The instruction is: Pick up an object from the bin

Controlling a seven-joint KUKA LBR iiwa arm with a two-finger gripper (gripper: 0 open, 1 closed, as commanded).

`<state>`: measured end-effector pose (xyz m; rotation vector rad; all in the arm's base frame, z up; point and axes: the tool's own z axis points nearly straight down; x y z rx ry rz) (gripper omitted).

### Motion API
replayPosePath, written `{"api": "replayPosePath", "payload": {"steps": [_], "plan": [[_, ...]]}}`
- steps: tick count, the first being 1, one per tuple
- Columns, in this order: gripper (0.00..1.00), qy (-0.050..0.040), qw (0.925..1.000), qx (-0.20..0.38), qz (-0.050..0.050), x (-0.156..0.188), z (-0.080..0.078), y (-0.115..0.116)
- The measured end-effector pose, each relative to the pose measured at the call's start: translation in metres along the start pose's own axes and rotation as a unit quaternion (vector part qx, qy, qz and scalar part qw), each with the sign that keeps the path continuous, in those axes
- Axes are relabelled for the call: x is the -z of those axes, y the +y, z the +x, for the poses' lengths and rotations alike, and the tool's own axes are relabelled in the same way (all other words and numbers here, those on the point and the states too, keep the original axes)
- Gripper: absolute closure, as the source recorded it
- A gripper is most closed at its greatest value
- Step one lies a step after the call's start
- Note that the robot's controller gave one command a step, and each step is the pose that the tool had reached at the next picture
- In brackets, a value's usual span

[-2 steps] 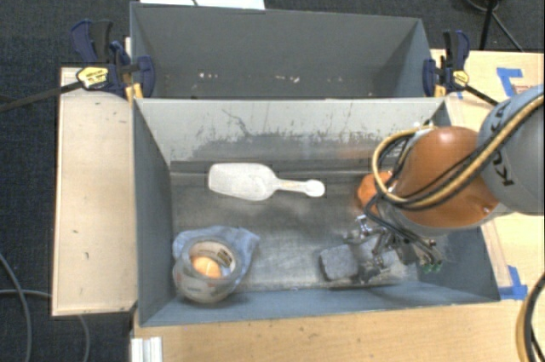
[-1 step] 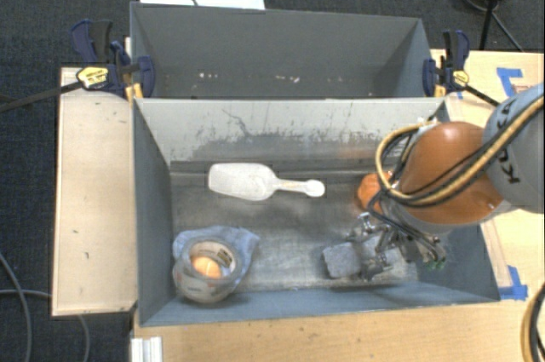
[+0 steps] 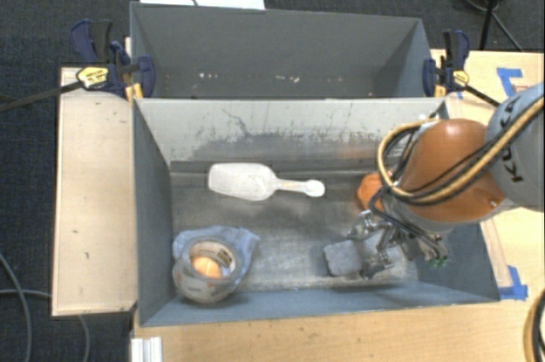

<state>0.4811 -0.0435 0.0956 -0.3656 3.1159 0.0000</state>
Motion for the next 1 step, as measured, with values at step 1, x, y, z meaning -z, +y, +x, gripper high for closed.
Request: {"api": "replayPosePath", "payload": {"steps": [1], "plan": [[1.0, 0.0003, 1.0, 0.0, 0.0, 0.0042, 0.0, 0.0001]]}}
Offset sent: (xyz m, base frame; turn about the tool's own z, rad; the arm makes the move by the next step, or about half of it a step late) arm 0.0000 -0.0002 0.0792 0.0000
